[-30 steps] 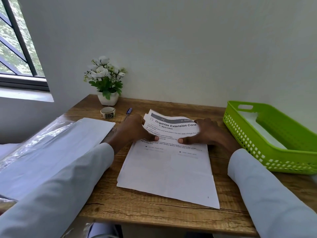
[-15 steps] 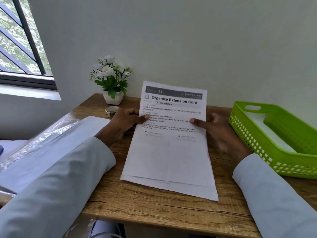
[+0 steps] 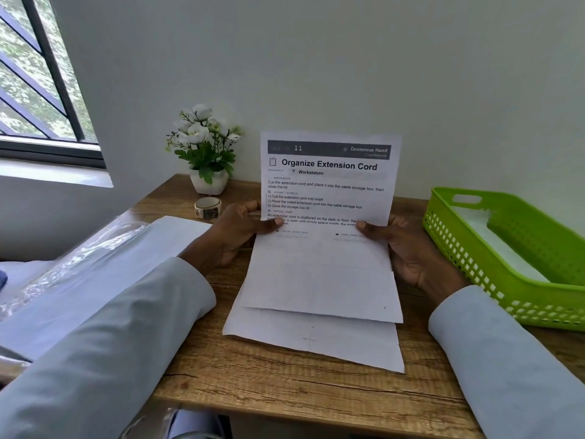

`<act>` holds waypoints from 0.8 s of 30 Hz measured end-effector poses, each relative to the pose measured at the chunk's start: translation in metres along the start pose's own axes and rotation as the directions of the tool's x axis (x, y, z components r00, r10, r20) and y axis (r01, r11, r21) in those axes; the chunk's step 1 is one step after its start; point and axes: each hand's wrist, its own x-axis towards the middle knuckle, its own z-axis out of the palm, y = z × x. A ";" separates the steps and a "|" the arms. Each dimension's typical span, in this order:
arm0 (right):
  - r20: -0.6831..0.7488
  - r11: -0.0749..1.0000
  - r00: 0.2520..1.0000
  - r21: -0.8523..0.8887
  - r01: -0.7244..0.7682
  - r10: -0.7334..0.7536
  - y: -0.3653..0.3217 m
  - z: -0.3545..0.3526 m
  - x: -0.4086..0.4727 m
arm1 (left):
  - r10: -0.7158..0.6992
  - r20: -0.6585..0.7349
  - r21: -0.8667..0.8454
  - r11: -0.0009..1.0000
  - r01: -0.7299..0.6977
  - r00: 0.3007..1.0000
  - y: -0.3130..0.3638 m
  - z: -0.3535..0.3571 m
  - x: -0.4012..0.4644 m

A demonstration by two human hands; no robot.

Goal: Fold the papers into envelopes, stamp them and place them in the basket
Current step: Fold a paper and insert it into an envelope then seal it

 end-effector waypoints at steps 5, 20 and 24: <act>0.052 0.995 0.998 -0.102 -0.012 0.017 -0.008 -0.004 -0.002 | 0.017 0.053 -0.060 0.998 -0.014 0.998 -0.002 -0.001 0.001; 0.037 0.975 0.998 -0.214 0.054 -0.047 -0.025 -0.014 -0.005 | -0.064 0.012 -0.153 0.986 0.065 0.998 0.003 0.001 0.003; -0.046 0.977 0.994 -0.195 0.089 -0.100 -0.024 -0.010 -0.006 | 0.014 0.121 -0.125 0.992 0.001 0.993 -0.002 0.007 0.003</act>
